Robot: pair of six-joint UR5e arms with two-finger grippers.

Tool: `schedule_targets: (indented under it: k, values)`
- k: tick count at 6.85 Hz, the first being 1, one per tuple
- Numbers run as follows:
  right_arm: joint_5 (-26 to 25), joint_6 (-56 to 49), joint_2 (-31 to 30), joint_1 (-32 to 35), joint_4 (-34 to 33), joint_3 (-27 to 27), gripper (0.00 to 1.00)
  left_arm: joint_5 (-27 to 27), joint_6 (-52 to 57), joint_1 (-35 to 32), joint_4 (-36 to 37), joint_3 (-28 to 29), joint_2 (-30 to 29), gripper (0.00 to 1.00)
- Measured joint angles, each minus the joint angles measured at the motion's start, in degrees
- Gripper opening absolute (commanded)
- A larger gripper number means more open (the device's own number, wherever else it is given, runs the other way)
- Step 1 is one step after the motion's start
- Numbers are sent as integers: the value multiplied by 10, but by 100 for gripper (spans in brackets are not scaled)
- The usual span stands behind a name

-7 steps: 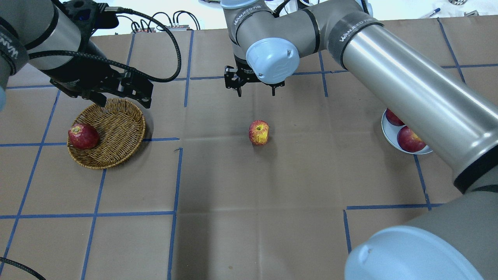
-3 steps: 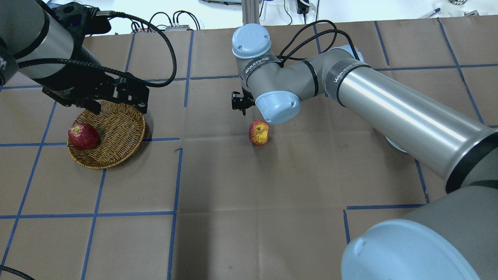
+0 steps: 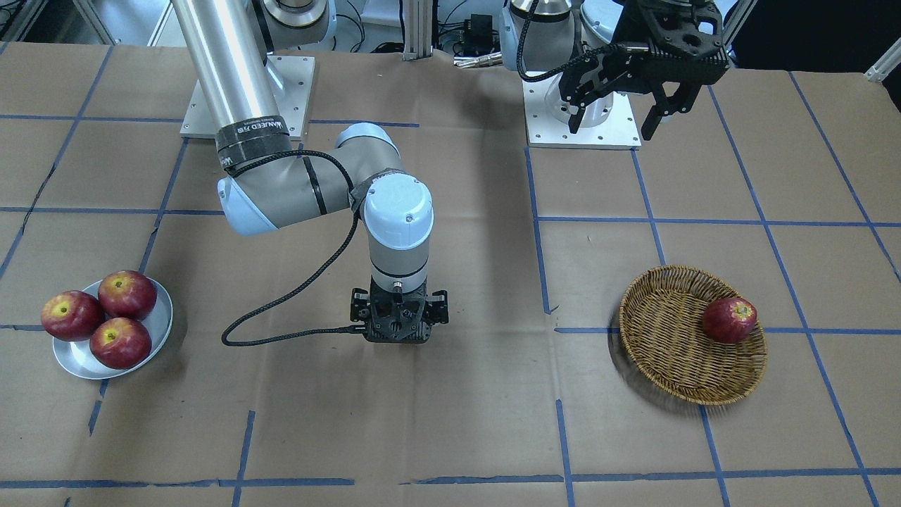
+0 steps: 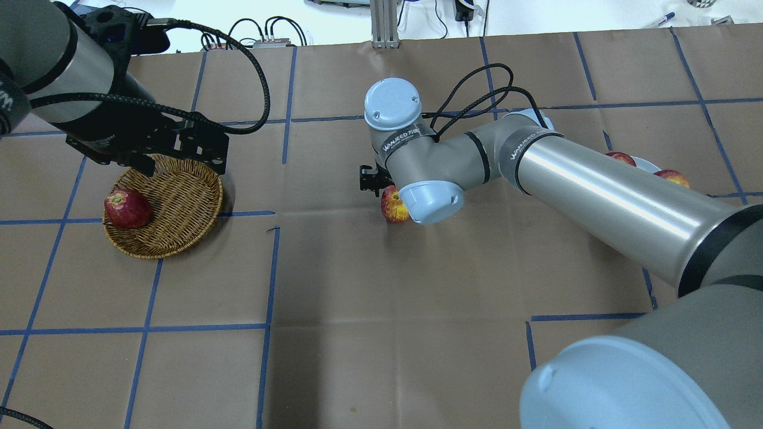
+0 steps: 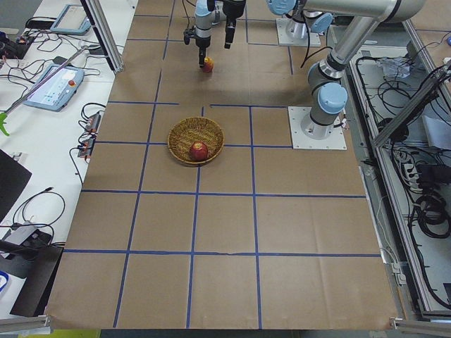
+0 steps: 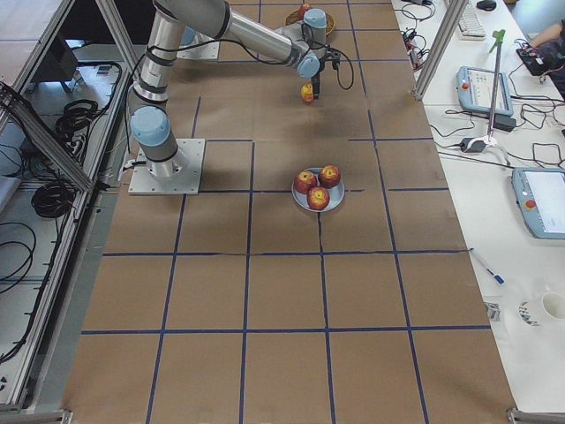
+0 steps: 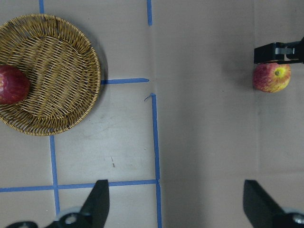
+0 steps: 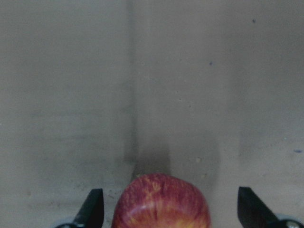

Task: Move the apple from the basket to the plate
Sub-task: 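Close the right gripper on the apple and lift it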

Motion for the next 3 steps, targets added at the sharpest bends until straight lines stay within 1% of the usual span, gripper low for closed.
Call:
schedule_targets:
  k: [1,3]
  values:
    - [2,0,0,1,-17,17,92,0,0,0,0,0,0,99]
    - [3,0,1,2,-43,37,64,0,0,1,0,-1,0,99]
